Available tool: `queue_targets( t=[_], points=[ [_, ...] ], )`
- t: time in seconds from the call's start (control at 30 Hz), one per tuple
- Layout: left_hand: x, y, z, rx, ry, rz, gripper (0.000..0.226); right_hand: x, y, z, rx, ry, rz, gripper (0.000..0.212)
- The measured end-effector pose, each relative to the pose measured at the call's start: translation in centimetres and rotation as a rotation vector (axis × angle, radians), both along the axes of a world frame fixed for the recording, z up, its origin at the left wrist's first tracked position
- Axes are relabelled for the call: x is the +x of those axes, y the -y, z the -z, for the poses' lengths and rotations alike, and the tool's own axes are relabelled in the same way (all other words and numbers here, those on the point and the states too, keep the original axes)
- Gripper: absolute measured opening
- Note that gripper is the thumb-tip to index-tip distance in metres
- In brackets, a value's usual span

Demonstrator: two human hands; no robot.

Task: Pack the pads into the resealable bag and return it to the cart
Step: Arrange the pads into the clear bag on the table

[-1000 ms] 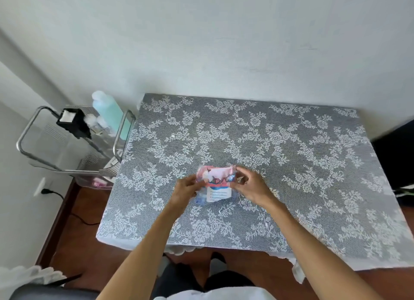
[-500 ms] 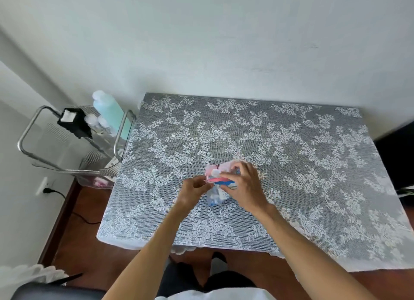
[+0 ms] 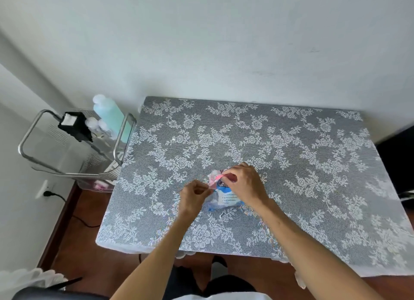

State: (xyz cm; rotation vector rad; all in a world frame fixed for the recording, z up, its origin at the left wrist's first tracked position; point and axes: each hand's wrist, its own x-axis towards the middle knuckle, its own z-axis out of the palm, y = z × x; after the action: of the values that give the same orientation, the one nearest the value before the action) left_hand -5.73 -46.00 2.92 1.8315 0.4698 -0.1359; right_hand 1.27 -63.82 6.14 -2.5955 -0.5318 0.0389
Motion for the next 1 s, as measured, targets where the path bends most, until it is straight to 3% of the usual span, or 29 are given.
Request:
queue_targets(
  t=[0.2, 0.37, 0.47, 0.57, 0.8, 1.0],
  points=[
    [0.0, -0.2, 0.6, 0.036, 0.047, 0.013, 0.011, 0.4, 0.3, -0.4, 0.087, -0.04, 0.08, 0.018],
    [0.7, -0.2, 0.7, 0.012, 0.057, 0.102, 0.021, -0.3, 0.3, 0.0, 0.075, -0.037, 0.004, 0.025],
    [1.3, -0.1, 0.6, -0.239, -0.082, 0.082, 0.012, -1.2, 0.6, 0.3, 0.078, 0.008, -0.086, 0.03],
    [1.9, -0.2, 0.5, -0.518, -0.313, -0.011, 0.044, -1.8, 1.3, 0.8, 0.037, 0.055, -0.143, 0.031],
    [3.0, -0.5, -0.2, -0.423, -0.645, 0.221, 0.062, -2.9, 2.2, 1.5, -0.006, 0.091, -0.194, 0.032],
    [3.5, -0.1, -0.1, -0.46, -0.618, 0.255, 0.051, -3.2, 3.3, 1.2, 0.057, 0.043, -0.255, 0.048]
  ],
)
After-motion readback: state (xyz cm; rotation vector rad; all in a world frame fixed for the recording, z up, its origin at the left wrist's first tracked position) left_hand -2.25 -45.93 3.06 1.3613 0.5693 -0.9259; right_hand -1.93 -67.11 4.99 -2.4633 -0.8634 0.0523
